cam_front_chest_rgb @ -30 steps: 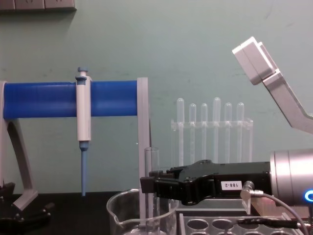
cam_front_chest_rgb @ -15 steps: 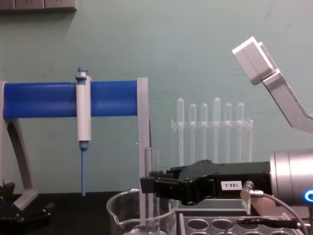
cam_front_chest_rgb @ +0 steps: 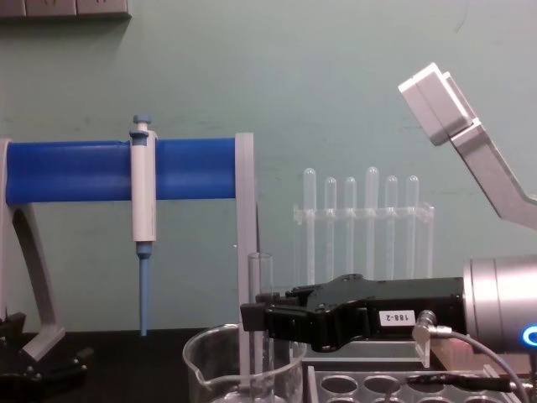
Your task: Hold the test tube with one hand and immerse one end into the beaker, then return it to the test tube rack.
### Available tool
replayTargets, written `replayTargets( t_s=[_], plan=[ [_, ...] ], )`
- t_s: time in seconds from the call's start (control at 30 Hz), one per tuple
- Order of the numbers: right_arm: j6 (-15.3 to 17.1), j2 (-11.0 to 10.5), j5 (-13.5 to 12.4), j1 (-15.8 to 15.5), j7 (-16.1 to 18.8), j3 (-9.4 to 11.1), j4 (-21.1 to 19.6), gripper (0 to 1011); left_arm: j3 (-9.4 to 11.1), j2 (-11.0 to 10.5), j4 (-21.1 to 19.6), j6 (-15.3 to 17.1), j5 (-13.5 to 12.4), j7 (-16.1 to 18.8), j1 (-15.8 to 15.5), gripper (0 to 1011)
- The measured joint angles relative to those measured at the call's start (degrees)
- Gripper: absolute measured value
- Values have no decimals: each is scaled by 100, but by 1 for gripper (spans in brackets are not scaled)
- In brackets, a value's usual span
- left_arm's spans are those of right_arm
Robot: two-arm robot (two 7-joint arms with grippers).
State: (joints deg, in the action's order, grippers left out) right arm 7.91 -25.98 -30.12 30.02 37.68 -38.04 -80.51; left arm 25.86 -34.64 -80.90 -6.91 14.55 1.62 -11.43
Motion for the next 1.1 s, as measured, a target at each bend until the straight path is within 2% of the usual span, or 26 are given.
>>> replayTargets(
  t_s=[1.1],
  plan=[
    [0,0,0,0,0,0,0,222,0,0,0,0,0,0,0,1000]
  ],
)
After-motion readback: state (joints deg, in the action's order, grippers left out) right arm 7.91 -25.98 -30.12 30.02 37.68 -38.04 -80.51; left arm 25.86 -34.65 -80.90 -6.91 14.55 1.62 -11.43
